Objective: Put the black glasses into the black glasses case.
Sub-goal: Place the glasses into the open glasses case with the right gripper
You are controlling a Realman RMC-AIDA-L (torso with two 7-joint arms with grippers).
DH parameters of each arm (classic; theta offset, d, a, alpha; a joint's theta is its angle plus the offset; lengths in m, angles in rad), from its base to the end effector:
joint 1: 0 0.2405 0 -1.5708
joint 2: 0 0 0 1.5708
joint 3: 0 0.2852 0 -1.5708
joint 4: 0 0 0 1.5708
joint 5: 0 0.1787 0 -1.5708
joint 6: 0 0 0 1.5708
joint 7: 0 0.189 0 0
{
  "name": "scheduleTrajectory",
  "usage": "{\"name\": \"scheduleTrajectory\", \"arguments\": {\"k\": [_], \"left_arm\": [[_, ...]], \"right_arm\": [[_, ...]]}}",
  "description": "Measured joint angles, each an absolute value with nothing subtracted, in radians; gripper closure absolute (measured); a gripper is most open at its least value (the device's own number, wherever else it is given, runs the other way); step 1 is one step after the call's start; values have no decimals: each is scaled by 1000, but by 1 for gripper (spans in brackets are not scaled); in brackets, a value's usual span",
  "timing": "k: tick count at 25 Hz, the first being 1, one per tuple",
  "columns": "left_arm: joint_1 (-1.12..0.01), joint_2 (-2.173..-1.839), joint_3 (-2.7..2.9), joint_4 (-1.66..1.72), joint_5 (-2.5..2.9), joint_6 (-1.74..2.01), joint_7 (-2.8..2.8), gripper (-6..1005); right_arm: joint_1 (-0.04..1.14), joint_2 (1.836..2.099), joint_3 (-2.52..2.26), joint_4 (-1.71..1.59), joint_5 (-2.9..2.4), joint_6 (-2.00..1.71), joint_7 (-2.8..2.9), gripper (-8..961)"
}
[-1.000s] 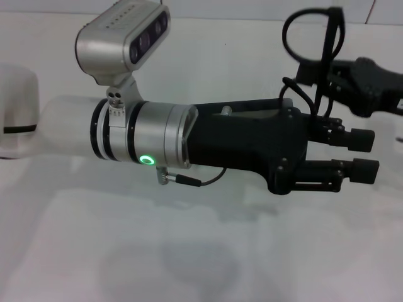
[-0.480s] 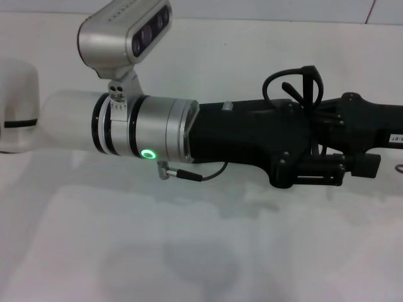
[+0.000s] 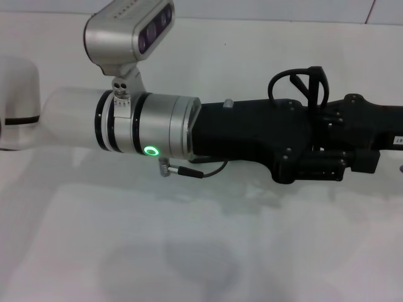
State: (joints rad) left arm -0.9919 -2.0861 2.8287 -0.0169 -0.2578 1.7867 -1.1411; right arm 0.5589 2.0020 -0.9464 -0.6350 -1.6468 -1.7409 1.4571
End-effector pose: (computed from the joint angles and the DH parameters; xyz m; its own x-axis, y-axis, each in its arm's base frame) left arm -0.0788 0.3016 -0.1029 0.6472 0.3239 0.6901 0.0660 -0.9257 0.3726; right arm 0.1893 0.3188 -0.0283 0.7196 -0.2896 -0.6311 -0.3084 -0.9476 0.0832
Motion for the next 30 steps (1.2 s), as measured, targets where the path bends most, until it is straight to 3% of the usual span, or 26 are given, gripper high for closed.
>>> {"name": "scheduleTrajectory", "arguments": {"k": [8,16,20,30], "left_arm": [[-989,-2081,2829,-16,-258,1807,-1141,538],[-855,-2009,2827,-64,-387,1898,-1142,537],[-782,-2015,2829,-192,-489,1892,-1149,537],[-703,-2022,2836,-260,-614,1856,-1152,537]], "right_arm": [[517,1995,-925,-677,-1638,-1711,1446,840],[505,2006,-919,-840,-1700,-1706,1460,840],[492,2024,-1039,-1016,-1799,-1617,1550,839],[402,2025,-1411,-1230,-1815,-1244,1571,838]]}}
